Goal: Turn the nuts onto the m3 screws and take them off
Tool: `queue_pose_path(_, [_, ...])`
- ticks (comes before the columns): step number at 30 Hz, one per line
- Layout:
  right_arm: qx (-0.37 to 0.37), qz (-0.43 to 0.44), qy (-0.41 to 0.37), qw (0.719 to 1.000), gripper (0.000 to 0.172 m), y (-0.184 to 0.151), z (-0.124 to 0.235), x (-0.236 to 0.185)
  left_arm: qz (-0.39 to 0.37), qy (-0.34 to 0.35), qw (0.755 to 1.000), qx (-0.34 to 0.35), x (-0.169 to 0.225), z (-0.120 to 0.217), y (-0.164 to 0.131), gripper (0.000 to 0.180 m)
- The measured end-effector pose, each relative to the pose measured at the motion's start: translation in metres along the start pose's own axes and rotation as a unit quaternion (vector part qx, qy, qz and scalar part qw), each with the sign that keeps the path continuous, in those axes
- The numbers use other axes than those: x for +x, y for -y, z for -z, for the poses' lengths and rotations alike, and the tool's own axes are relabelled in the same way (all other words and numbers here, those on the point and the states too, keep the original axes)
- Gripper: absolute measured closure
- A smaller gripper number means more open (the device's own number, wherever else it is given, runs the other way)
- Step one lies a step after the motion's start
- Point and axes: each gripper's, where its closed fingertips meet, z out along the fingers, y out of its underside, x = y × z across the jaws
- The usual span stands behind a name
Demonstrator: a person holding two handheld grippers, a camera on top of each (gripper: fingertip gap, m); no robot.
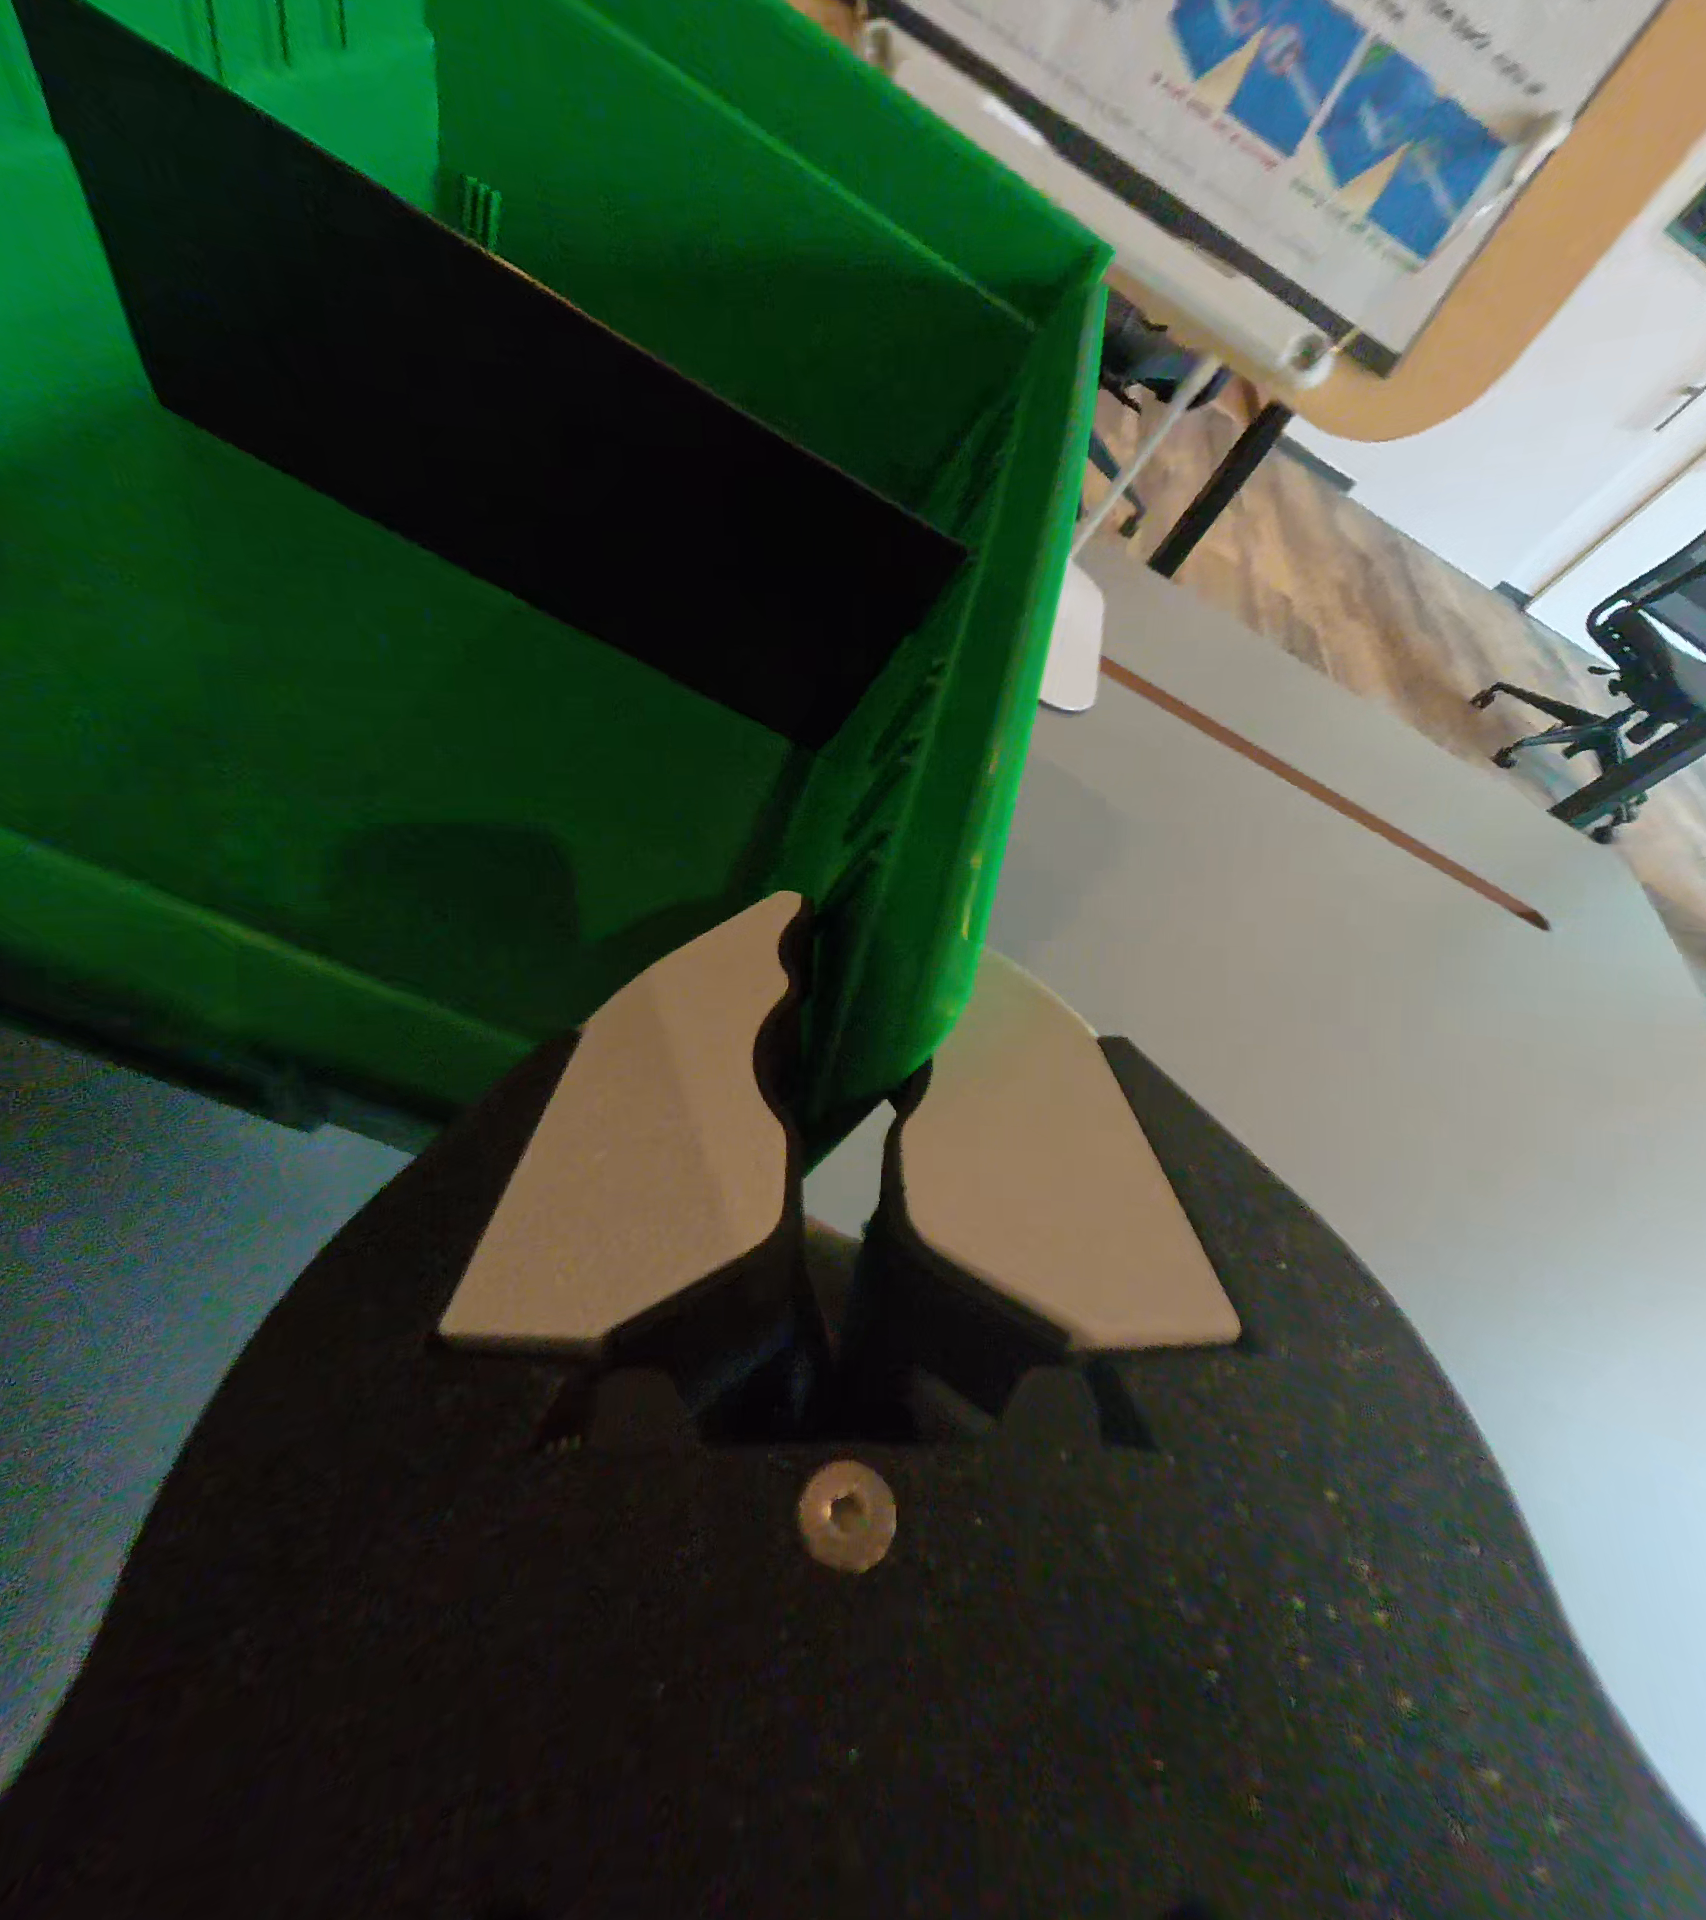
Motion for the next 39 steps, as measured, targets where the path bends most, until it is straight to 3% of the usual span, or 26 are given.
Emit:
queue_pose_path(8, [-0.004,-0.007,-0.033,0.999,0.164,-0.021,0.028,0.071,-0.028,-0.038,0.998,0.029,0.064,-0.009,0.044,0.165])
queue_pose_path(18, [-0.029,-0.011,-0.066,0.997,0.164,-0.077,0.048,0.164,-0.067,-0.091,0.993,0.034,0.167,-0.042,0.079,0.164])
queue_pose_path(26, [-0.037,-0.003,-0.047,0.998,0.163,-0.130,0.036,0.226,-0.113,-0.104,0.988,0.016,0.239,-0.075,0.095,0.162])
queue_pose_path(39, [-0.053,0.003,-0.049,0.997,0.163,-0.185,0.020,0.285,-0.129,-0.122,0.984,-0.010,0.310,-0.114,0.100,0.160])
